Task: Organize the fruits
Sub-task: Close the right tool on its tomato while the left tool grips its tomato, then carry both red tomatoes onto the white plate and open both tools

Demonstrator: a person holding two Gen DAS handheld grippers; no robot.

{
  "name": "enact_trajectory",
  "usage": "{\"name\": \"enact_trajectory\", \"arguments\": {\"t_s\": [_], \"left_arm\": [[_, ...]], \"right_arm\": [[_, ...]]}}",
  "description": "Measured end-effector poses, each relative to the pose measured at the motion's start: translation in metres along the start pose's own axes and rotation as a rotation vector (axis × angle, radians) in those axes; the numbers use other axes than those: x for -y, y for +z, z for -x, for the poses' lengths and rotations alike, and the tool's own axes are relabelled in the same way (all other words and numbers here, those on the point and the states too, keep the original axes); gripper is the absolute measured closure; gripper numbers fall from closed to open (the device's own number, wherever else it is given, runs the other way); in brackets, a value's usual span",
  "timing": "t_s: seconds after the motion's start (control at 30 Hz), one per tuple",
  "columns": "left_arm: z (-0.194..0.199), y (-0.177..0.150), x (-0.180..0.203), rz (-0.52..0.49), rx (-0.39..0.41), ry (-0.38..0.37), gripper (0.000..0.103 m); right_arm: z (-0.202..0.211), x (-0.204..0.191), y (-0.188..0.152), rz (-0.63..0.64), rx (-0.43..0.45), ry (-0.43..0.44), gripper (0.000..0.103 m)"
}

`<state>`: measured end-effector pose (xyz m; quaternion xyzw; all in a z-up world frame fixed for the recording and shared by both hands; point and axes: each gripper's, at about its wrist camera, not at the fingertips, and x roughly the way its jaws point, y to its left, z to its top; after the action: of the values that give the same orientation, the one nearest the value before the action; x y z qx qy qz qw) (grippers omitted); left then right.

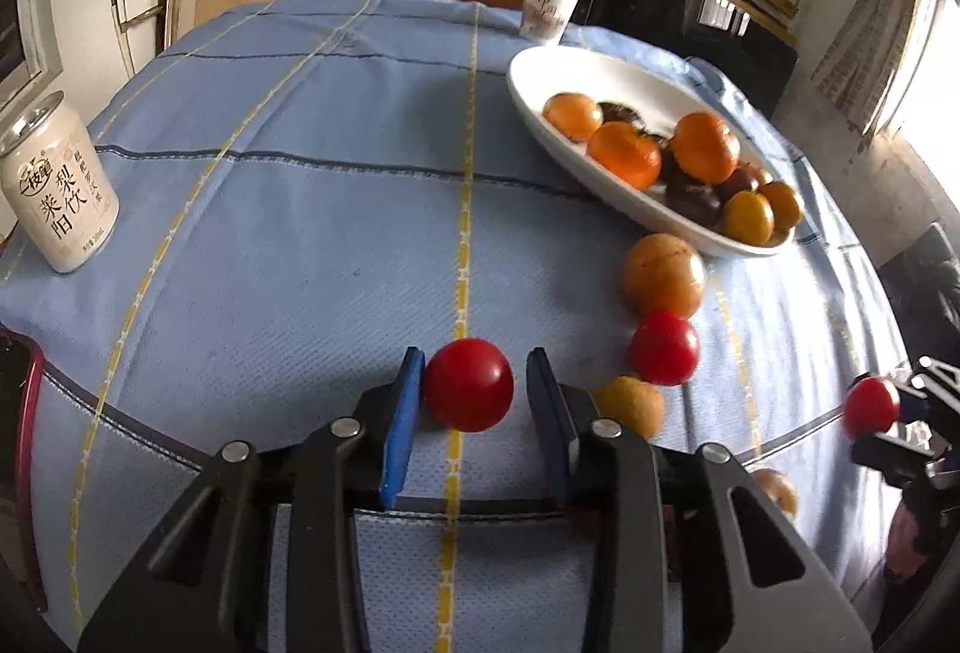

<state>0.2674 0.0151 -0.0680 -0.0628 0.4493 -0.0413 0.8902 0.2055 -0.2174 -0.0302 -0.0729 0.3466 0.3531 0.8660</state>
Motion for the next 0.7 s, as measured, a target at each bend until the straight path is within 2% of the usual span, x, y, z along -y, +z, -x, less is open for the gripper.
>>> {"name": "enact_trajectory", "arguments": {"t_s": [0.13, 0.43, 0.6, 0.7], "left_arm": [[-0.005, 0.001, -0.004, 0.015, -0.018, 0.005, 0.074], [-0.003, 0.0, -0.003, 0.006, -0.006, 0.01, 0.075], [0.012, 0.001, 0.002, -0.008, 0.058, 0.023, 0.075], [0.024, 0.003, 0.012, -0.046, 0.119, 0.056, 0.075]], "right_arm": [[0.0, 0.001, 0.0, -0.005, 0.0, -0.006, 0.072], [-0.004, 0.0, -0.001, 0.001, -0.013, -0.011, 0.072], [-0.002, 0.007, 0.002, -0.038, 0.021, -0.02, 0.072], [0.001, 0.019, 0.007, -0.132, 0.101, -0.034, 0.072]]}}
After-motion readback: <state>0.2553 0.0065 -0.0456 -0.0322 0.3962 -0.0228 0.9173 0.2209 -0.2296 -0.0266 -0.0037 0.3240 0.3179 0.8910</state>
